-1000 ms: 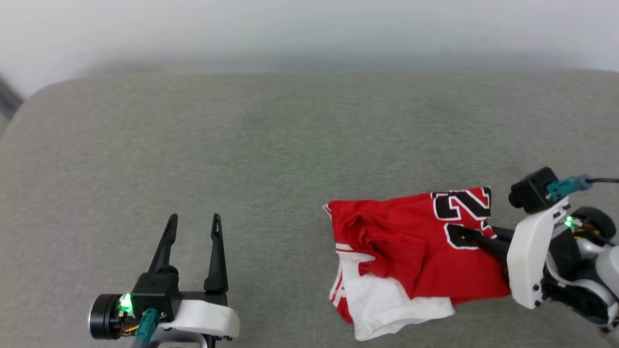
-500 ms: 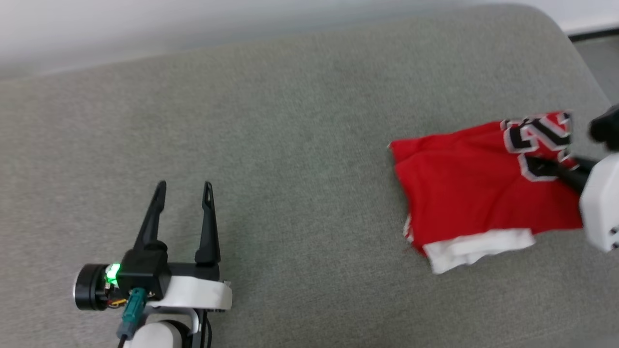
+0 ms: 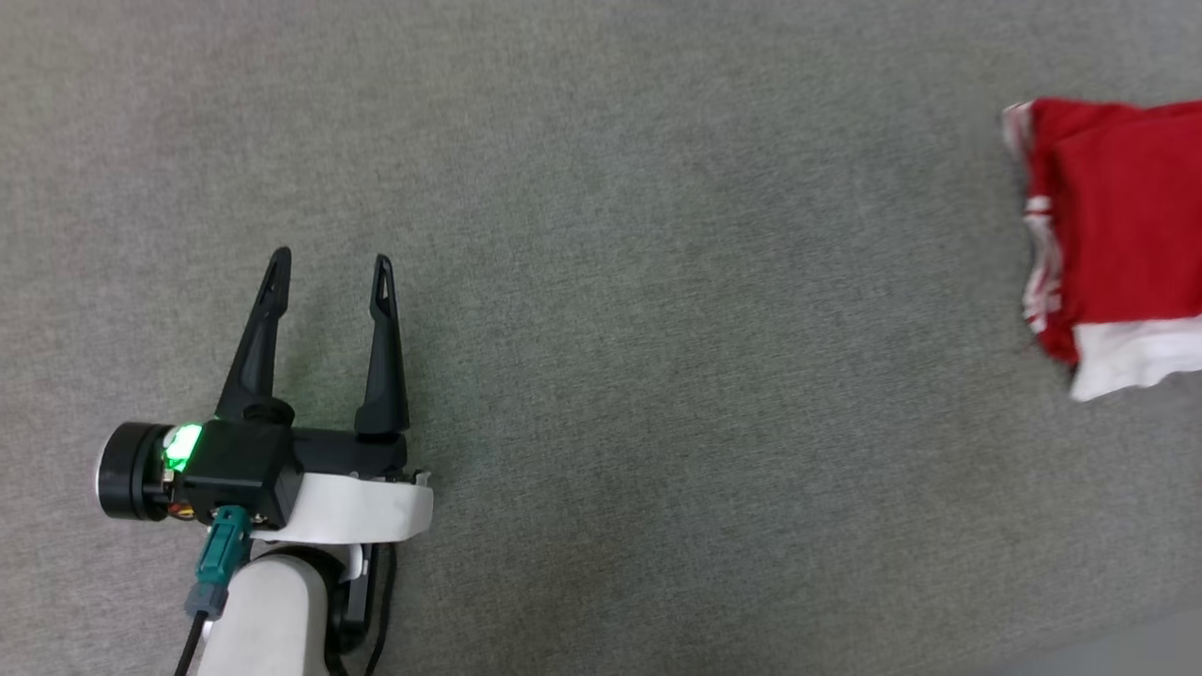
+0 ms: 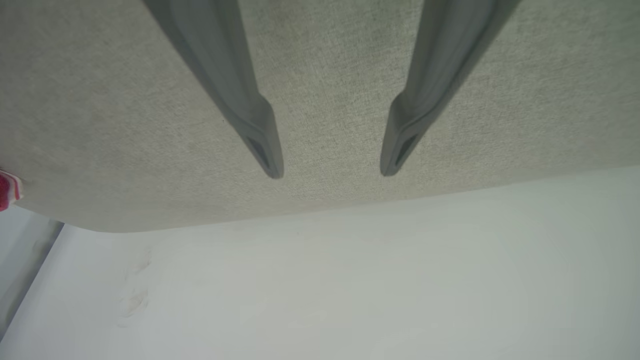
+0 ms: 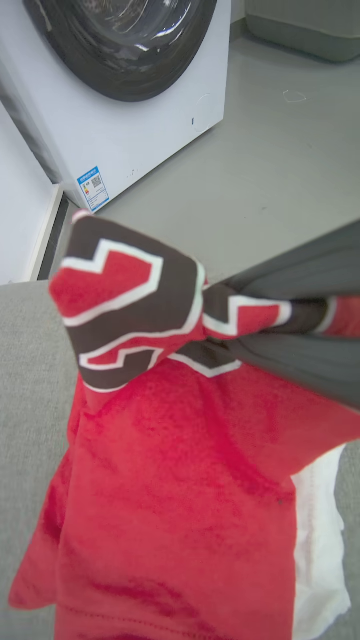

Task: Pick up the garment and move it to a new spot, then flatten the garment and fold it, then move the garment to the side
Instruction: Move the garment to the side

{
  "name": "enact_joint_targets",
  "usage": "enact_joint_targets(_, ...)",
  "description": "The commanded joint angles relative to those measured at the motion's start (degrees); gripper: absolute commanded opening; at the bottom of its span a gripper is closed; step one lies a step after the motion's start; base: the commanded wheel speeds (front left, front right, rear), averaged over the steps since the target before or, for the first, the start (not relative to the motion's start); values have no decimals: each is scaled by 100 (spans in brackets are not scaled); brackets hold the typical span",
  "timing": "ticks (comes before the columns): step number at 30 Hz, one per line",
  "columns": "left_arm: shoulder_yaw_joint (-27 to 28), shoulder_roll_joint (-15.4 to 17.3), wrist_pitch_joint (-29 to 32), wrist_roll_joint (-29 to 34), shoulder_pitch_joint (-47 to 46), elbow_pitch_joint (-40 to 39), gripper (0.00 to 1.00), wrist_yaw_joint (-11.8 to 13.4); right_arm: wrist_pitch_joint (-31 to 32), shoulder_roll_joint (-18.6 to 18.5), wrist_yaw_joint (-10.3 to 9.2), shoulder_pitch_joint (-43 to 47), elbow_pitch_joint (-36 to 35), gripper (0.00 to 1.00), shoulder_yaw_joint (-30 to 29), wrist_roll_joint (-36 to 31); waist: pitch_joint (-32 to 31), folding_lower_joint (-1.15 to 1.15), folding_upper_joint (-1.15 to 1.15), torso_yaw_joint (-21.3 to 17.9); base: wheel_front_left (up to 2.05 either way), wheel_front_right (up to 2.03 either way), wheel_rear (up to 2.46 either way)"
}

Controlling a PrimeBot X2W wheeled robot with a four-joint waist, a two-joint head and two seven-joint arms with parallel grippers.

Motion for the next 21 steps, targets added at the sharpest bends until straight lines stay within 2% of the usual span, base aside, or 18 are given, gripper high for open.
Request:
enact_joint_targets(1,-24,7,-13,31,-92,-38,100,-29,-79,91,-7,-131,208,0,-138,-108,175,-1,0,79,0,0,0)
enact_joint_targets(8,-118,-36,-13,12,-204,-53,100,-5,-395,525,-6,-279,1116,0,-602,-520,208,-1,0,238,0,0,0)
enact_joint_targets(9,-123,-45,-13,1,-198,-37,100,4,-482,558,-6,-294,1212,7,-634,-660,166,-1,0,260,0,0,0)
enact_joint_targets(10,-125,-48,-13,-7,-175,-21,100,3,-572,588,-6,-305,1312,21,-685,-810,110,-1,0,284,0,0,0)
enact_joint_targets(11,-121,-50,-12,-25,-146,-2,100,12,-657,619,-7,-337,1403,100,-762,-915,41,-1,0,313,0,0,0)
enact_joint_targets(15,-147,-83,-13,-82,44,64,100,68,-1218,657,-6,-390,1553,100,-1028,-1551,-385,-1,0,459,0,0,0)
enact_joint_targets(21,-148,-131,-12,-193,425,136,100,185,-2638,987,-6,-60,1075,100,-1560,-2252,-1059,-1,0,707,0,0,0)
